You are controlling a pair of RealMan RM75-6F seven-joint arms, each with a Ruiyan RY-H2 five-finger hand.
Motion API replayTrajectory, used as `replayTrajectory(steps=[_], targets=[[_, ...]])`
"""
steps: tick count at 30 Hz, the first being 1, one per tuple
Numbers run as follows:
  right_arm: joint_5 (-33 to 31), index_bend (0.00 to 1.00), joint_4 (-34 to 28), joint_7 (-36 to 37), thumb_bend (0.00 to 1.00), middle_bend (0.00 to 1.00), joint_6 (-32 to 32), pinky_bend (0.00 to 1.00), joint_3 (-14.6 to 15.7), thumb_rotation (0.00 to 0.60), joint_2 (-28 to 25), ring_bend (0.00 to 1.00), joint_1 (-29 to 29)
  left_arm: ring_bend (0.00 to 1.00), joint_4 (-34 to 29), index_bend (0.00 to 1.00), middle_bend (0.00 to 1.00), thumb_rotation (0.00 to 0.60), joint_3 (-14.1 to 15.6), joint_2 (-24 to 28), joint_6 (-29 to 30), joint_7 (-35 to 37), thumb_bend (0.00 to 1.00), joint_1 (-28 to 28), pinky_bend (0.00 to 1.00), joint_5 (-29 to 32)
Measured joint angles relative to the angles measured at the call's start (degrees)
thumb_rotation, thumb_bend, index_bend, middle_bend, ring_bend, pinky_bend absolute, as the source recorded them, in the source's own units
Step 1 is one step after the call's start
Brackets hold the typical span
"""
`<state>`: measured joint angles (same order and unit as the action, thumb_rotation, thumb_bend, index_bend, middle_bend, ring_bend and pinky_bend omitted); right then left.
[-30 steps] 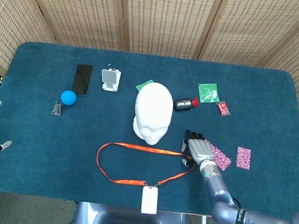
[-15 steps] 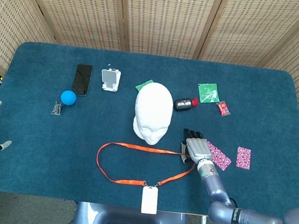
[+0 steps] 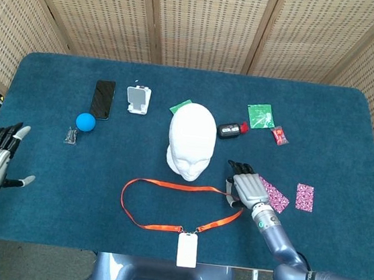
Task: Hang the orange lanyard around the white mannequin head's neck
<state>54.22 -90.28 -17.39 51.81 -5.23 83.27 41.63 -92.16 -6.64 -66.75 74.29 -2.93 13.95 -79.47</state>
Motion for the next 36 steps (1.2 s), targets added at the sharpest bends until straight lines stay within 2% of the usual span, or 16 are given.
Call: replayTrajectory(steps=[3,8,16,20,28,36], targets=[[2.8,0.66,-1.2,2.7,0.68,0.0,-0.1,0.0,0.2,0.6,-1.6,0.0,-0.9,0.0,-0.2,0.07,0.0,0.6,-0.4,-1.6,-1.6,-0.9,0.0,2.8,0.0,-2.3],[6.2,0.66,-2.5,5.6,0.68,0.0,-0.2,0.0,0.3,0.6,-3.1,0.0,-1.9,0.0,1.5,0.2,0.0,0.6,-1.1,-7.2,-7.0,1.2,0.11,8.9,0.0,-5.1],[7.7,0.68,-3.1,8.1,0.68,0.01,-0.5,0.0,-0.3,0.6,-3.6,0.0,-2.6,0.0,8.6,0.31,0.0,0.6,-2.4,-18.0,-14.2,-0.2,0.15,16.3,0.0,-3.6],[6.6,0.69,-3.5,9.7,0.69,0.02,-2.0,0.0,-1.0,0.6,-3.9,0.0,-2.5,0.0,12.7,0.4,0.0,0.6,-2.4,-22.3,-15.7,-1.0,0.22,18.3,0.0,-3.0],[6.1,0.69,-2.8,9.6,0.69,0.02,-2.7,0.0,-1.3,0.6,-3.6,0.0,-2.2,0.0,20.9,0.47,0.0,0.6,-1.7,-31.5,-19.3,-1.5,0.27,21.6,0.0,-0.6],[6.0,0.69,-2.0,9.7,0.7,0.02,-3.2,0.0,-1.4,0.6,-3.2,0.0,-2.1,0.0,23.6,0.48,0.0,0.6,-1.8,-35.0,-21.0,-2.7,0.38,23.2,0.0,2.1]])
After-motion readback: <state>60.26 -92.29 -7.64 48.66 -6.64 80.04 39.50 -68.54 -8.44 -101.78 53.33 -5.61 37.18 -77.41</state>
